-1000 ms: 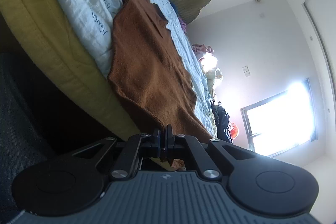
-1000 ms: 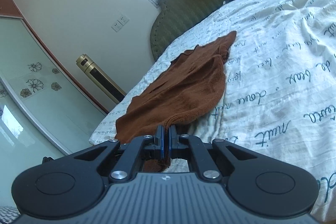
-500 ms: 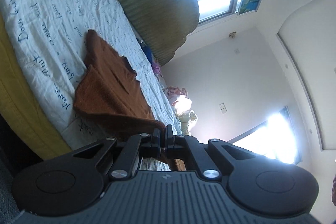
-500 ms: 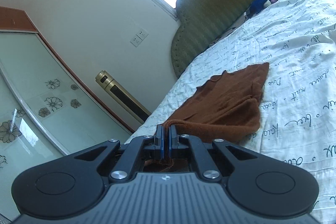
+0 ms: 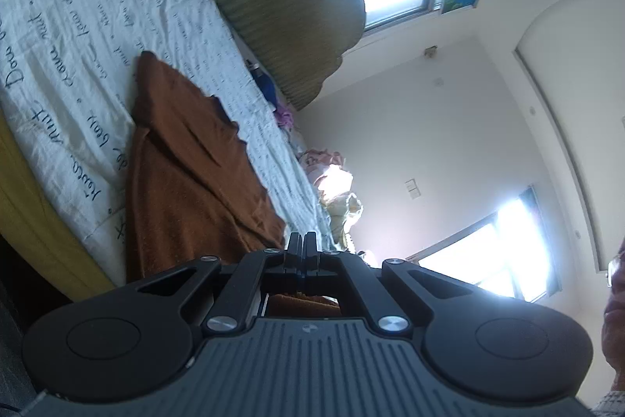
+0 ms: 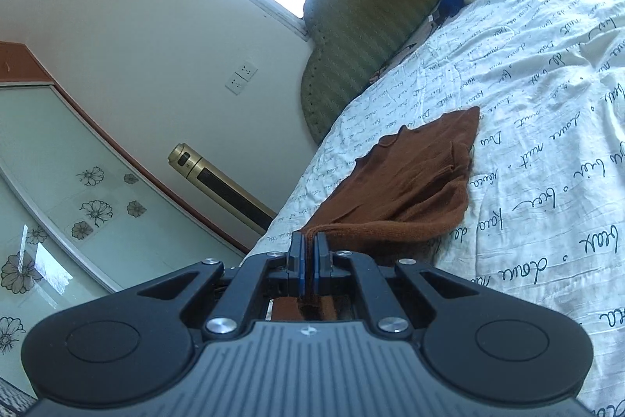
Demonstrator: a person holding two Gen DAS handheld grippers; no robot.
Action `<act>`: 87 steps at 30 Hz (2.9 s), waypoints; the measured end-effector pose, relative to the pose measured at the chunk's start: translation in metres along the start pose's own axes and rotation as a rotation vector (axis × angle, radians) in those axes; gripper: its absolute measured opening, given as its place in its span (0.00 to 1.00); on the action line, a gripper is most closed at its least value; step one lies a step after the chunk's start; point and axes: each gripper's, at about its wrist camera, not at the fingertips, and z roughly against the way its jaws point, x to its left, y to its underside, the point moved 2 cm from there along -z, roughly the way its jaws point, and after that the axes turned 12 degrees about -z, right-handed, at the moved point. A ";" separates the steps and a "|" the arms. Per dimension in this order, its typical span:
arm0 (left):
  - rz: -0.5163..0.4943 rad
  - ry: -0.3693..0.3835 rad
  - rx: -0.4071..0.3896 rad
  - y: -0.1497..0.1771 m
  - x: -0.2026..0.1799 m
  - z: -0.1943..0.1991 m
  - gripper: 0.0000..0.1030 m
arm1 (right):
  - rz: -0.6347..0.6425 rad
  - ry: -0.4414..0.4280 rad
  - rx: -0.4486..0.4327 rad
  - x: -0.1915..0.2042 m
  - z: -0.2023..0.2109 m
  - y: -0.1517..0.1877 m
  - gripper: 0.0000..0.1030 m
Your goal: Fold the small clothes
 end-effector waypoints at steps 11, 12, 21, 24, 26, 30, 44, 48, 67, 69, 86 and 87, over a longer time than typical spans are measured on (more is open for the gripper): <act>-0.195 -0.208 0.245 0.073 0.101 -0.032 0.27 | -0.050 0.049 0.057 -0.045 -0.017 0.007 0.04; -0.219 -0.164 0.261 0.080 0.108 -0.035 0.40 | -0.045 0.051 0.051 -0.043 -0.015 0.006 0.04; -0.379 0.038 0.258 0.099 0.127 -0.055 0.85 | -0.018 0.066 0.052 -0.036 -0.008 0.012 0.06; -0.399 0.112 0.232 0.103 0.126 -0.058 0.79 | -0.018 0.073 0.052 -0.035 -0.006 0.019 0.06; -0.400 0.155 0.226 0.106 0.126 -0.060 0.73 | -0.013 0.079 0.042 -0.034 -0.002 0.021 0.06; -0.374 0.214 0.215 0.110 0.128 -0.062 0.47 | -0.015 0.089 0.025 -0.032 0.006 0.025 0.06; -0.337 0.195 0.298 0.125 0.128 -0.084 0.03 | -0.002 0.096 0.032 -0.028 0.004 0.029 0.06; -0.332 0.177 0.241 0.127 0.112 -0.070 0.03 | 0.051 0.099 0.002 -0.021 0.011 0.032 0.06; 0.142 0.278 -0.166 0.006 0.095 -0.049 0.03 | -0.034 -0.089 0.016 -0.008 -0.044 -0.041 0.05; 0.184 0.246 -0.173 -0.013 0.103 -0.058 0.03 | -0.073 -0.098 0.027 -0.015 -0.061 -0.054 0.05; 0.335 -0.036 0.036 -0.151 0.183 -0.245 0.03 | -0.319 0.032 0.063 -0.126 -0.247 -0.176 0.05; 0.342 -0.039 0.035 -0.155 0.188 -0.249 0.03 | -0.321 0.031 0.061 -0.128 -0.251 -0.179 0.05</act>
